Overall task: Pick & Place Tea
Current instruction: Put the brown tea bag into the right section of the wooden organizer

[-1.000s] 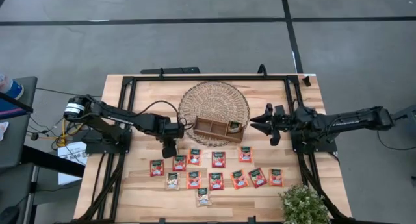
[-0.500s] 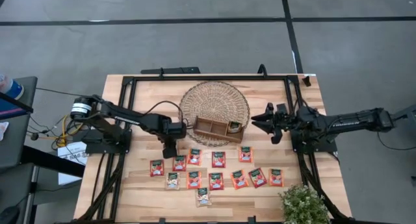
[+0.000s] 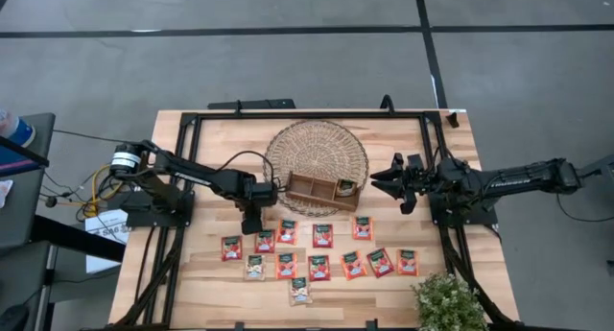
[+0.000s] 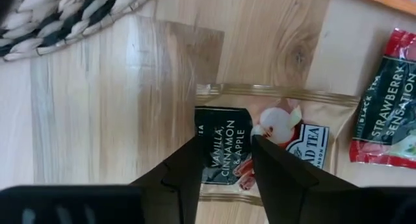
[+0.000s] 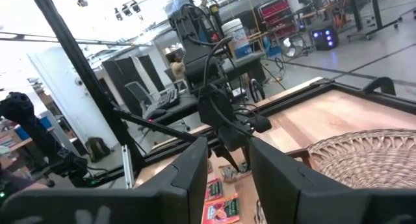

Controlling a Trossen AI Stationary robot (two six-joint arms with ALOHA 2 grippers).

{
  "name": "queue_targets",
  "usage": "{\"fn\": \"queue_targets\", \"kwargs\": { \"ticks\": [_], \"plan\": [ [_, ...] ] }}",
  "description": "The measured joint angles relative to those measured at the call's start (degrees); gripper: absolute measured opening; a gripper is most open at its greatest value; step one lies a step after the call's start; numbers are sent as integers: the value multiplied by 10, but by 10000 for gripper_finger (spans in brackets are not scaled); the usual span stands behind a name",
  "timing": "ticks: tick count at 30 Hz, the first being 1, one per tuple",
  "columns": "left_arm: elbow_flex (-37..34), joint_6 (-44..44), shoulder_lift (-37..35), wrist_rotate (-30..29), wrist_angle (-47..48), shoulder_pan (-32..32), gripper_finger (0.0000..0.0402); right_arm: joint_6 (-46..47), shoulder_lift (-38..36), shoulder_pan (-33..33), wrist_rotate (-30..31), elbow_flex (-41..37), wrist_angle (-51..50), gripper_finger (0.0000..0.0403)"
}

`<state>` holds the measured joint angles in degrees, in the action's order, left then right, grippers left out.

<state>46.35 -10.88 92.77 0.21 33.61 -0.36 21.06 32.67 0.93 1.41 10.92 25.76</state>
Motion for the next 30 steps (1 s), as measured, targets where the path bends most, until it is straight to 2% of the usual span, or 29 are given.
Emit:
{"fn": "queue_targets", "kwargs": {
  "ticks": [8,14,18,23,30],
  "plan": [
    [-1,1,1,-7,-12,0,11,0,0,0,0,0,0,107],
    [1,-19,-5,-16,-3,0,2,15,0,0,0,0,0,107],
    [30,-22,-16,-89,65,-5,1,36,0,1,0,0,-1,107],
    [112,3,-31,-185,133,-26,0,60,5,2,-1,0,0,107],
    [244,98,-33,-307,113,-54,0,84,48,2,-23,19,-1,107]
  ]
}}
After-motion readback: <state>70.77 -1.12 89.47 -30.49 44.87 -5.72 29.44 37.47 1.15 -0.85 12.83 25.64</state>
